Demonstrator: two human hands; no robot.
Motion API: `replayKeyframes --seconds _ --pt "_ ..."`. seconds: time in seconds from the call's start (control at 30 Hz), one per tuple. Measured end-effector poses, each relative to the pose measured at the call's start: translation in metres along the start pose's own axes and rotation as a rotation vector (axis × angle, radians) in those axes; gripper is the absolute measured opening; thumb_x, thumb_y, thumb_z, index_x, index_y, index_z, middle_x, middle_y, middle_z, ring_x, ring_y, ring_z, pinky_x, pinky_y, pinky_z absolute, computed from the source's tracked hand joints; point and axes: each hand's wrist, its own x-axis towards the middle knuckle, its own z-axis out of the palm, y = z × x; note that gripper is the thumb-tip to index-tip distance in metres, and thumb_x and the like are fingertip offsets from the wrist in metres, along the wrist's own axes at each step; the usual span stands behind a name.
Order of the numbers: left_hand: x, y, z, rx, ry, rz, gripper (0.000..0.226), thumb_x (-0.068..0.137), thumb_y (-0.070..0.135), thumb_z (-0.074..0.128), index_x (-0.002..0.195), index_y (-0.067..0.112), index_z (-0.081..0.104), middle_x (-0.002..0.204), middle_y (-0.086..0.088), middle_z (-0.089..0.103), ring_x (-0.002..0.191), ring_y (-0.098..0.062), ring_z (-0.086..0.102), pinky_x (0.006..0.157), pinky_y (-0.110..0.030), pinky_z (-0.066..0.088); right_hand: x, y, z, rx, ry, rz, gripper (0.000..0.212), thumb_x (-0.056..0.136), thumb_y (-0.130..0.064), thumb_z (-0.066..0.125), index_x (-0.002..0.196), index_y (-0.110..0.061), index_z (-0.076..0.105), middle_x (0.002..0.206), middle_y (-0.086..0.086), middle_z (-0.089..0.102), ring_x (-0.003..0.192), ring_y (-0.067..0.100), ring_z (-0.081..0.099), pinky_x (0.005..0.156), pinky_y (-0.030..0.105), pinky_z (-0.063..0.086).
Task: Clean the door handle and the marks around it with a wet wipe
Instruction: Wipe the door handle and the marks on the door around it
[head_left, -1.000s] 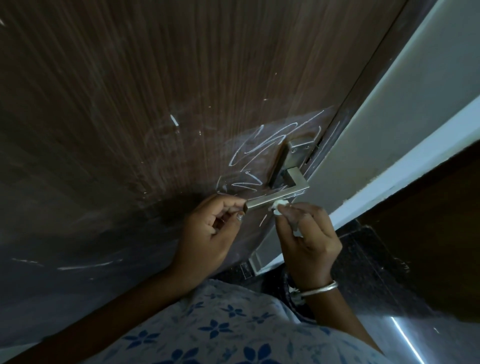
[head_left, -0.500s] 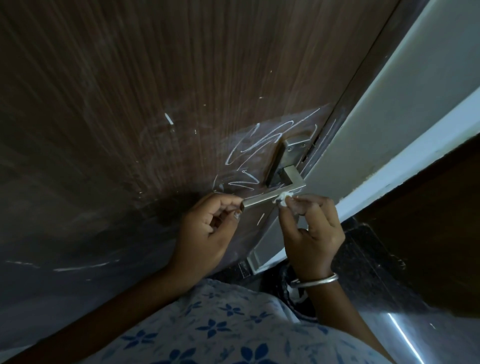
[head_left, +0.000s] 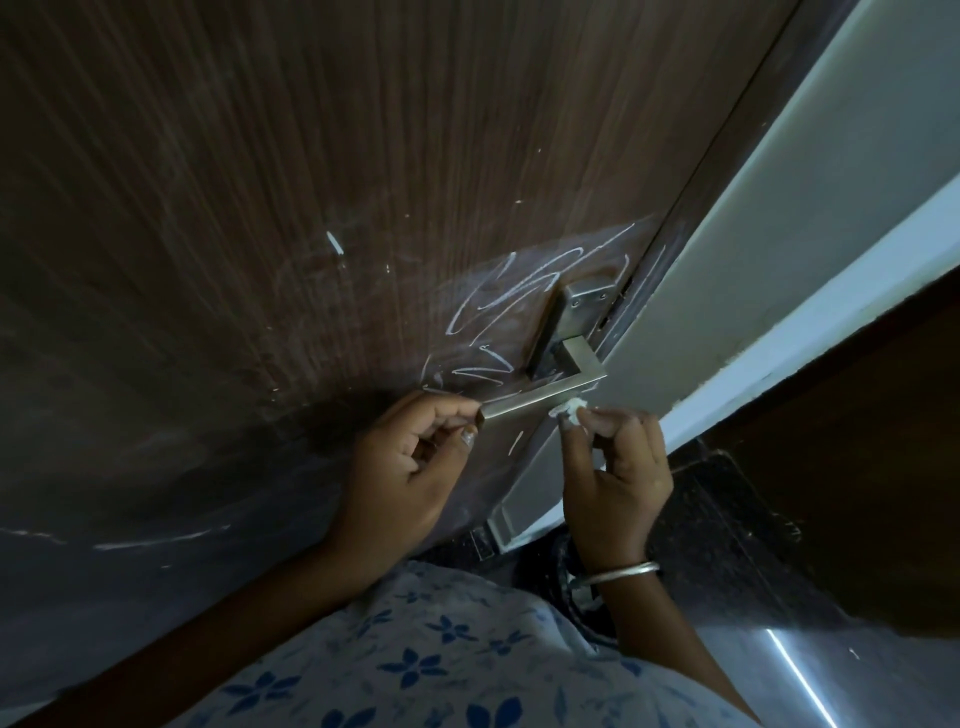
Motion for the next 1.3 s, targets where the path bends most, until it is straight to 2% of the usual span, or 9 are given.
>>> replayKeyframes --seconds 0.13,0.33,0.47,0.63,0.77,0.9,1.03,1.2,1.3 --pt "0.000 0.001 -0.001 0.020 -0.012 0.010 0.024 0.081 -0.001 0.058 0.097 0.016 0.064 0.090 0.003 0.067 0.084 -0.002 0.063 0.075 -0.010 0.047 0.010 -0.002 0.000 0.018 0.033 -0.031 0.007 0.079 0.001 0.067 0.075 -0.002 0.062 0.077 0.010 0.060 0.075 0.012 0.052 0.066 0.020 0.044" --pt "0.001 0.000 -0.001 0.015 -0.009 0.008 0.024 0.081 -0.001 0.058 0.097 0.017 0.065 0.090 0.006 0.066 0.082 -0.001 0.063 0.074 -0.010 0.047 0.002 0.006 0.003 -0.033 0.028 0.031 0.012 0.076 0.008 0.070 0.072 0.000 0.062 0.075 0.012 0.060 0.070 0.021 0.055 0.060 0.028 0.046" --pt "0.000 0.000 -0.002 0.026 -0.014 0.019 0.024 0.082 0.001 0.059 0.098 0.018 0.064 0.090 0.006 0.066 0.082 -0.001 0.062 0.073 -0.010 0.047 0.008 0.004 0.002 0.010 0.055 -0.012 0.009 0.080 0.001 0.068 0.077 -0.005 0.062 0.078 0.004 0.058 0.073 0.012 0.051 0.064 0.020 0.042" --pt "0.000 0.001 -0.002 0.024 -0.021 0.020 0.024 0.081 0.000 0.058 0.099 0.016 0.064 0.092 0.004 0.066 0.084 -0.002 0.063 0.075 -0.011 0.048 0.006 0.009 0.004 0.002 0.067 0.062 0.014 0.078 0.008 0.069 0.076 -0.003 0.061 0.078 0.010 0.058 0.071 0.017 0.053 0.062 0.026 0.044" --pt "0.000 0.002 -0.004 0.020 -0.027 0.012 0.025 0.081 0.001 0.059 0.099 0.019 0.064 0.091 0.008 0.064 0.083 0.001 0.062 0.074 -0.009 0.046 0.005 0.008 0.002 0.077 0.091 0.057 0.015 0.081 0.005 0.068 0.083 -0.009 0.062 0.080 0.005 0.058 0.072 0.013 0.053 0.064 0.020 0.044" --pt "0.000 0.003 -0.004 0.014 -0.017 0.016 0.029 0.081 0.001 0.058 0.098 0.025 0.062 0.090 0.007 0.065 0.083 0.001 0.062 0.074 -0.010 0.046 0.011 0.006 0.006 0.046 0.115 -0.004 0.015 0.082 -0.001 0.067 0.084 -0.014 0.060 0.082 -0.002 0.057 0.073 0.017 0.055 0.065 0.030 0.046" --pt "-0.001 0.003 -0.004 0.018 -0.022 0.004 0.027 0.081 0.001 0.059 0.098 0.022 0.064 0.089 0.009 0.064 0.083 0.001 0.062 0.074 -0.009 0.046 0.005 0.008 0.005 0.111 0.146 0.229 0.012 0.084 -0.007 0.068 0.086 -0.016 0.060 0.080 0.003 0.060 0.069 0.020 0.058 0.061 0.043 0.052" --pt "-0.001 0.002 -0.005 0.040 -0.024 0.005 0.025 0.081 0.002 0.059 0.098 0.020 0.064 0.091 0.009 0.064 0.083 0.001 0.062 0.074 -0.009 0.046 0.016 -0.003 0.007 0.086 0.139 0.094 0.013 0.089 -0.014 0.062 0.099 -0.023 0.063 0.087 -0.023 0.053 0.073 0.015 0.055 0.064 0.024 0.046" --pt "-0.002 0.002 -0.006 0.035 -0.027 0.003 0.026 0.082 0.001 0.059 0.098 0.020 0.065 0.090 0.009 0.064 0.083 0.001 0.062 0.074 -0.009 0.046 0.020 -0.001 0.007 0.084 0.167 0.201 0.014 0.088 -0.009 0.061 0.098 -0.017 0.066 0.089 -0.011 0.059 0.080 0.024 0.061 0.069 0.030 0.051"
